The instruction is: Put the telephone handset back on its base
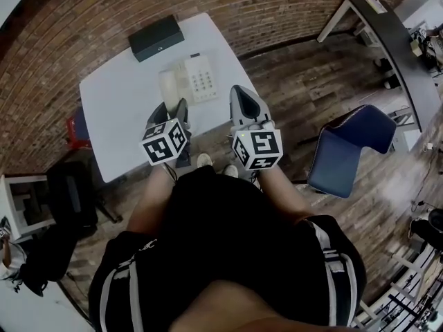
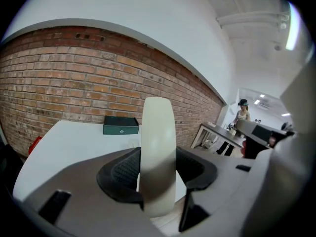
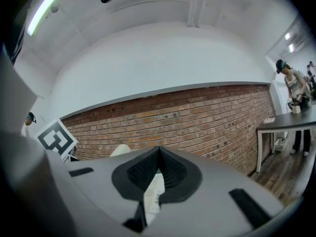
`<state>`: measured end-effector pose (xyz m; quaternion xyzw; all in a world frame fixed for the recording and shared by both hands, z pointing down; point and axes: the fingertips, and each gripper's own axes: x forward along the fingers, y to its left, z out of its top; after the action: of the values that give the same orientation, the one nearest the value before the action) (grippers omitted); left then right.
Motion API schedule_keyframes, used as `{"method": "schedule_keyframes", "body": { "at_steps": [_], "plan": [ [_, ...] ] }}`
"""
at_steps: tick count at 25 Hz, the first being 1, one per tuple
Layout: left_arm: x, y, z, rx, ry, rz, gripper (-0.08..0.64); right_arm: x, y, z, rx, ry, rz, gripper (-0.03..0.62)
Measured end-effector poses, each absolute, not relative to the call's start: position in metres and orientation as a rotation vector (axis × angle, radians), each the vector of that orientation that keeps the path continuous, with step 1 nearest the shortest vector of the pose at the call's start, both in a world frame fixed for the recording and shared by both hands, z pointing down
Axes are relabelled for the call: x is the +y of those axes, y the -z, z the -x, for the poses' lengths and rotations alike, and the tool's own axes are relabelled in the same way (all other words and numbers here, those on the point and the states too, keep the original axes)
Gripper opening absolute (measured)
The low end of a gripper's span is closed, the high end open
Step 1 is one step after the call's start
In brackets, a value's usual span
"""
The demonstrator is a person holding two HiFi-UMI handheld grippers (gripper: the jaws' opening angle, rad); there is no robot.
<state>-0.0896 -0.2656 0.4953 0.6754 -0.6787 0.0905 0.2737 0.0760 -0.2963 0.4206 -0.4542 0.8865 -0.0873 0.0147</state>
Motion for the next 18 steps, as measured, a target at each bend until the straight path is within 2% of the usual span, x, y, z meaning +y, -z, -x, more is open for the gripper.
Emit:
{"method": "schedule_keyframes", "body": {
  "at_steps": [18],
  "plan": [
    [-0.342,-0.570,0.117,-1.734,-0.268,-1.581,0.210,-0.352,-0.437,-0.083,2.753,0.366,1.509,-0.002]
  ]
}}
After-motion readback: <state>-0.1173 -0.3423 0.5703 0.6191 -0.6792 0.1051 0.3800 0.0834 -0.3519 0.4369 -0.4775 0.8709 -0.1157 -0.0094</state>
